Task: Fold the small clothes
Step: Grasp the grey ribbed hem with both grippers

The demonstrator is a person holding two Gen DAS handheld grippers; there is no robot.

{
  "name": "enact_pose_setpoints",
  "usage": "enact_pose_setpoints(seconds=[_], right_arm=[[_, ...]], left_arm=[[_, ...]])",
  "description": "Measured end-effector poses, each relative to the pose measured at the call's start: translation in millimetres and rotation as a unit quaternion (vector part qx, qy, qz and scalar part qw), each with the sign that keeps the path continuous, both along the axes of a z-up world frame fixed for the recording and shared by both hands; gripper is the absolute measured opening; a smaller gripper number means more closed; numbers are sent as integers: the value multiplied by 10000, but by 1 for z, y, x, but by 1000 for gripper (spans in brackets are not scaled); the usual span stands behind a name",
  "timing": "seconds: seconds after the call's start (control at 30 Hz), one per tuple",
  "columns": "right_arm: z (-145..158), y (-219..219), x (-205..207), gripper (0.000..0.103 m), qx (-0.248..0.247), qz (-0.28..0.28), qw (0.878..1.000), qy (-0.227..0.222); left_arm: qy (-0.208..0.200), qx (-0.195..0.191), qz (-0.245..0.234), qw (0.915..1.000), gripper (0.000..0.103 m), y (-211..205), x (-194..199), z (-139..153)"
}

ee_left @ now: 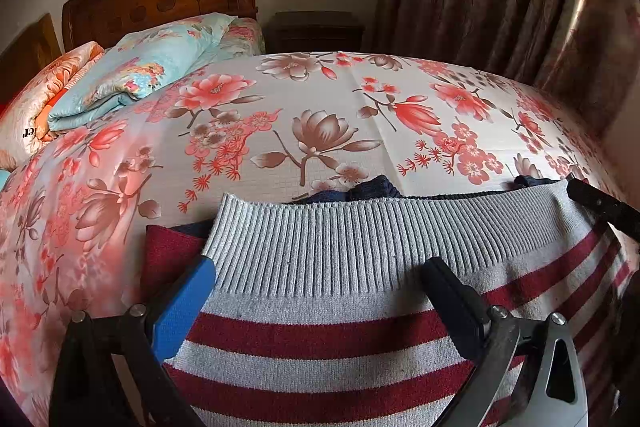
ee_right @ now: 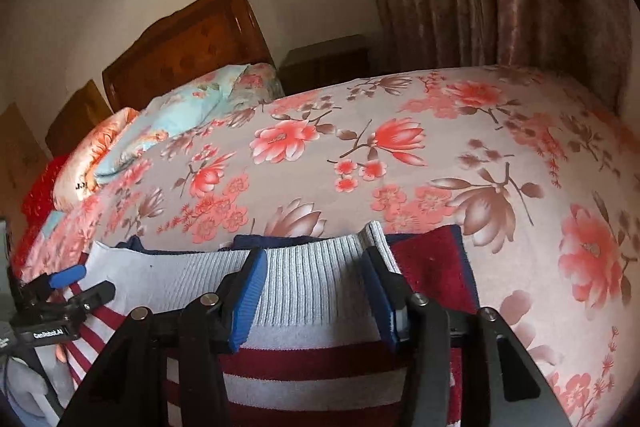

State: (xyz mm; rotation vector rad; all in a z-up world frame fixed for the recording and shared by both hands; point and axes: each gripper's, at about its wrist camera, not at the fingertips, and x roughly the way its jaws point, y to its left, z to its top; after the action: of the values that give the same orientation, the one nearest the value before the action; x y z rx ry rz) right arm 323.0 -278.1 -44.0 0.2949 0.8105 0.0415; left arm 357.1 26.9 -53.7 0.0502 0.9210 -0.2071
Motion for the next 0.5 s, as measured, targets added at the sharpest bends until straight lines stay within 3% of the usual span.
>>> enact_pose_setpoints(seconds=[0.4,0.5], right_arm=[[-2,-4,0,52,483,342,9982,49],[2,-13,-20,52,825,73,9965,137]], left_arm=[[1,13,25,10000,103,1,0,0],[-2,20,77,10000,103,3,-1,0]])
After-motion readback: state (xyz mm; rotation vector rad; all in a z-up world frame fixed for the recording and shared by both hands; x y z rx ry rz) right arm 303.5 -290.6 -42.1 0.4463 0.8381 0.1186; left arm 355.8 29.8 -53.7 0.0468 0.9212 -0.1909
